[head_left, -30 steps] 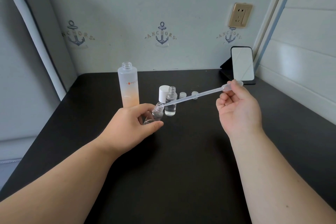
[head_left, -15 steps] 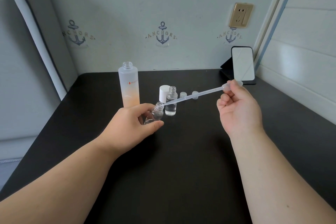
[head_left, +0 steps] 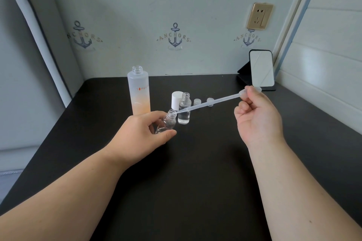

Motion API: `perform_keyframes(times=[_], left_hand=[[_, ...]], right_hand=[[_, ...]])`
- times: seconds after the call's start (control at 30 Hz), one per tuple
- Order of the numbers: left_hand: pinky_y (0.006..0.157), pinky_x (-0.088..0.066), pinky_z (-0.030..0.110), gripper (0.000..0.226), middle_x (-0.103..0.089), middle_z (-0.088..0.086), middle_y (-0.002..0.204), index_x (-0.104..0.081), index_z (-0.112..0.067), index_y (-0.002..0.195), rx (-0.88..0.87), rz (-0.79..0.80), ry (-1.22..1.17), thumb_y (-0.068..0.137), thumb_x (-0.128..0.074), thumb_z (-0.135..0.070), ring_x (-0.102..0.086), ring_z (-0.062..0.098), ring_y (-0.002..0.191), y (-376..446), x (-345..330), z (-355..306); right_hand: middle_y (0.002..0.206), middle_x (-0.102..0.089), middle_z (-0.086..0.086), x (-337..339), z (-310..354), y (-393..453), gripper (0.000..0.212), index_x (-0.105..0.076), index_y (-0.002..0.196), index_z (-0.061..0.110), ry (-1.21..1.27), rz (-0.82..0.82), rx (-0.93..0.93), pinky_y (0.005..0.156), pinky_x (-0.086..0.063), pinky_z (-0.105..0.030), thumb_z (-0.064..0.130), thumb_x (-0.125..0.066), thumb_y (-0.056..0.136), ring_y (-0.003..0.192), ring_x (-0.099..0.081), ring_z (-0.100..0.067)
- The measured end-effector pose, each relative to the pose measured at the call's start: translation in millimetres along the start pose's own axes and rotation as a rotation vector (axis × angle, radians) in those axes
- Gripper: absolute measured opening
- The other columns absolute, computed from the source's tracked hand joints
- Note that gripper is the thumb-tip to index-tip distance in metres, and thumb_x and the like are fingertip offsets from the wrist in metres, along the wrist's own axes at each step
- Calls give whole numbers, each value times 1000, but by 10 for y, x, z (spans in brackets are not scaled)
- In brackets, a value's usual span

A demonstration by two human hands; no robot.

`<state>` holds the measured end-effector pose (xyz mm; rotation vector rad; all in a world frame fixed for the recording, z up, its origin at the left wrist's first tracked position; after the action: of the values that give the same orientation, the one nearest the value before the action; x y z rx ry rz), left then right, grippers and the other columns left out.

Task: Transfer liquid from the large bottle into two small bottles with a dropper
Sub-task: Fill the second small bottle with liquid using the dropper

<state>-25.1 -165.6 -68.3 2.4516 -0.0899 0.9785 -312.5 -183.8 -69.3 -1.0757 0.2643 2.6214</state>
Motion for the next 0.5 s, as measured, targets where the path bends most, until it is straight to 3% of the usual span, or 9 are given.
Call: perform_keyframes(times=[0.5], left_hand=[[63, -41, 9, 21, -59, -32, 77, -69, -42, 99, 18, 8, 6, 81, -75, -50, -55, 4, 68, -1, 0, -16]], right_hand=[[77, -67, -2, 70, 15, 1, 8, -75, 87, 10, -40, -57, 14, 55, -41, -18, 7, -70, 93, 55, -47, -10]])
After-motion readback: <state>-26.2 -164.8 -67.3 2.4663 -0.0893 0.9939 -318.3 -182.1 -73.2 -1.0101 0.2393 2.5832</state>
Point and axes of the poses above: each hand's wrist, its own y-axis towards the middle knuckle, its own x-axis out of the back of the hand, z = x × y, the point moved 10 cm from there along y, towards the middle knuckle
